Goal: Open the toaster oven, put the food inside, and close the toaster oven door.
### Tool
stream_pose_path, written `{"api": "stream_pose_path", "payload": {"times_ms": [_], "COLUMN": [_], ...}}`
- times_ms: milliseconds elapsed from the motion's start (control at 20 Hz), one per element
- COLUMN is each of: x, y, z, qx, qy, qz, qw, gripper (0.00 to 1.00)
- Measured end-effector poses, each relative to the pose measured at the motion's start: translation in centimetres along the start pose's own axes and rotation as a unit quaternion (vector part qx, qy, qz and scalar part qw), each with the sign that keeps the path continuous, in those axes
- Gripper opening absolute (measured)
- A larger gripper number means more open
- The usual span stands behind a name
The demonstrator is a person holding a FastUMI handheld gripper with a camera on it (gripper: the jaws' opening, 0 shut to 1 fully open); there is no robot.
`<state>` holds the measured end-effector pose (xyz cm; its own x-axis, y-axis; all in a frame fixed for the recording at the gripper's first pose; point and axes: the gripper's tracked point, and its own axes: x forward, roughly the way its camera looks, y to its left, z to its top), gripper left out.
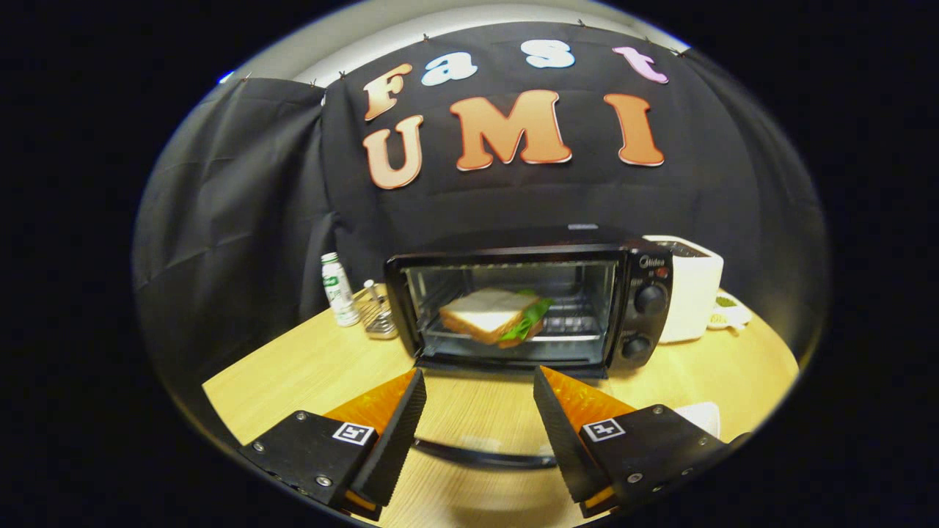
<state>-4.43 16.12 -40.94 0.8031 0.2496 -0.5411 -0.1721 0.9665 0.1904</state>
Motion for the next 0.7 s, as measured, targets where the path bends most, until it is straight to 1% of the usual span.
{"api": "stream_pose_path", "payload": {"times_ms": [100,200,300,500,700], "x": [-2.0,-3.4,-3.9,-3.2,-2.3], "y": [0.4,0.2,0.2,-1.3,-3.8], "z": [-2.9,-5.3,-7.2,-9.2,-11.0], "qx": [0.000,-0.008,-0.018,-0.023,-0.028], "qy": [0.033,0.063,0.082,0.112,0.150], "qz": [0.016,0.012,0.009,-0.014,-0.053], "qw": [0.999,0.998,0.996,0.993,0.987], "gripper": [0.88,0.88,0.88,0.88,0.88]}}
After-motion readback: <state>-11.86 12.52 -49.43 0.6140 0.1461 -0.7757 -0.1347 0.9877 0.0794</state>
